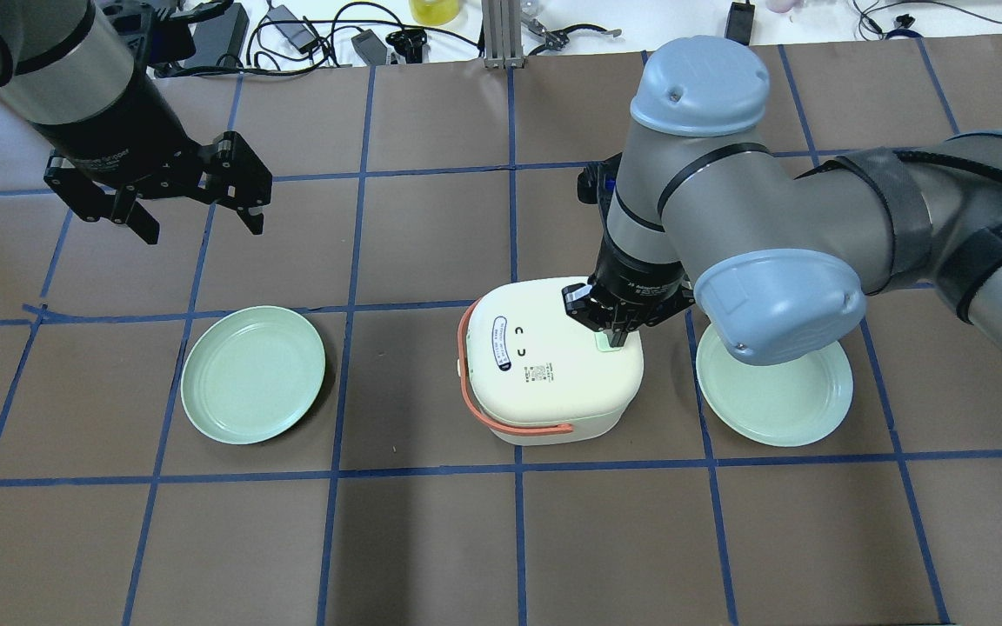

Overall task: Press rice cooker button
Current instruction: 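Move the right gripper over the green button on the white rice cooker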

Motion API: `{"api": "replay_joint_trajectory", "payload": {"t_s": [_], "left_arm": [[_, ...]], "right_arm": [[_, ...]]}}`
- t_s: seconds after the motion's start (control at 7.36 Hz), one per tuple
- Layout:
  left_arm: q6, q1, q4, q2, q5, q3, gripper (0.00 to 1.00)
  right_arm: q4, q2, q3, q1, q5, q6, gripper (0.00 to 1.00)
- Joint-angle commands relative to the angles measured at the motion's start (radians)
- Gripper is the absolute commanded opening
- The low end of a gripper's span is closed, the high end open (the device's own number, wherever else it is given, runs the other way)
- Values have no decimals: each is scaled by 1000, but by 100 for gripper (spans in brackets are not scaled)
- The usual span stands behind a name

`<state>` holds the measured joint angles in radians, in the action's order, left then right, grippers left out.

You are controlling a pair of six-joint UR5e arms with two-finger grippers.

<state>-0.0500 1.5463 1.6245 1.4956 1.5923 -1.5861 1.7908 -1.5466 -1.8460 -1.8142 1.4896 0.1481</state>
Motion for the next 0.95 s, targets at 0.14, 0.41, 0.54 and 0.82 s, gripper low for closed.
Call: {"api": "replay_joint_trajectory", "payload": {"t_s": [0.14, 0.41, 0.54, 0.82], "left_arm": [[1, 0, 0, 0, 0, 0, 100], [1, 0, 0, 0, 0, 0, 100], [1, 0, 0, 0, 0, 0, 100], [-1, 0, 0, 0, 0, 0, 100]], "right_arm": [[18, 13, -4, -1, 0, -2, 9], [18, 13, -4, -1, 0, -2, 9], [18, 13, -4, -1, 0, -2, 9], [18, 13, -4, -1, 0, -2, 12]]}}
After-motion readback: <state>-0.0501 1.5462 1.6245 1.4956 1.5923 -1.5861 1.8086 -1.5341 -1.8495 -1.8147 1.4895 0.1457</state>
